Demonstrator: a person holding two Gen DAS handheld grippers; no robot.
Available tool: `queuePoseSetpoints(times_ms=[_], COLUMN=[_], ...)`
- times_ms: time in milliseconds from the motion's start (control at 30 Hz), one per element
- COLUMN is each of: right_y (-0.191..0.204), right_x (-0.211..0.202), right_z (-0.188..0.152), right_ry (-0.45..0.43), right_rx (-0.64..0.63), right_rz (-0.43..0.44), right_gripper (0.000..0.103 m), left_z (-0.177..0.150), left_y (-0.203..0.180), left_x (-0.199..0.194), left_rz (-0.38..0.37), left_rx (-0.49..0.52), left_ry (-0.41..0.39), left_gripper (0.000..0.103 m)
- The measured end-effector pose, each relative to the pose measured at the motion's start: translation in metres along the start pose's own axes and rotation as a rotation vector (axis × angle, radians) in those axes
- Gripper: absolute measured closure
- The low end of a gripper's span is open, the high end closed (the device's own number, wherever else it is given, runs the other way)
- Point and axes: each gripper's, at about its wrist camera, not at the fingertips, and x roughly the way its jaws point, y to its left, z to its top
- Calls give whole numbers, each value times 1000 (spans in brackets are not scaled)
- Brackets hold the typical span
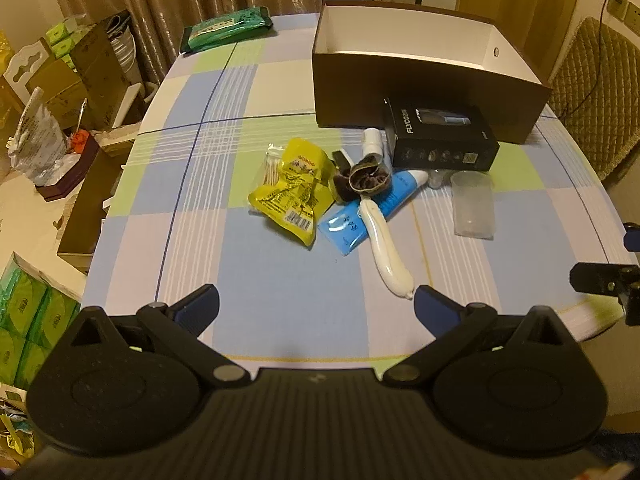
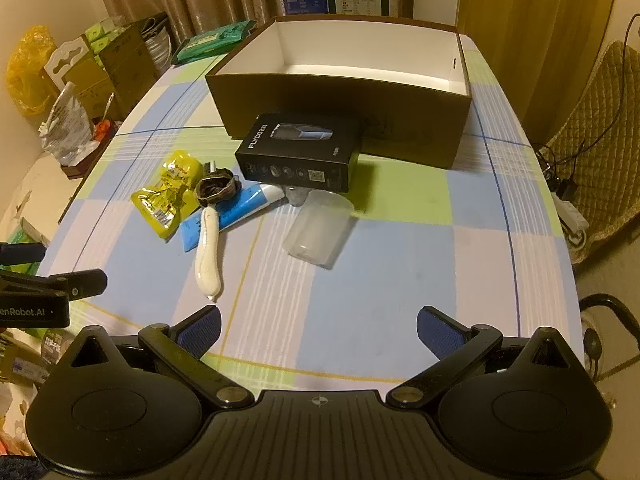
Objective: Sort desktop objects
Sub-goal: 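Move both tools toward the cluttered items in front of the box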
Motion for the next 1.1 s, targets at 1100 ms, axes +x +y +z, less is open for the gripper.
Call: queuePoseSetpoints(times_ms=[1100], right_y=[-58], right_x=[36], right_z=[32], right_ry=[16], right_rx=[1], right_rz=[109], right_gripper=[2], left_z=[15], left_y=[-16], left_x=[30], left_rz=[23], left_rx=[-53], left_ry=[-6], left_gripper=[6])
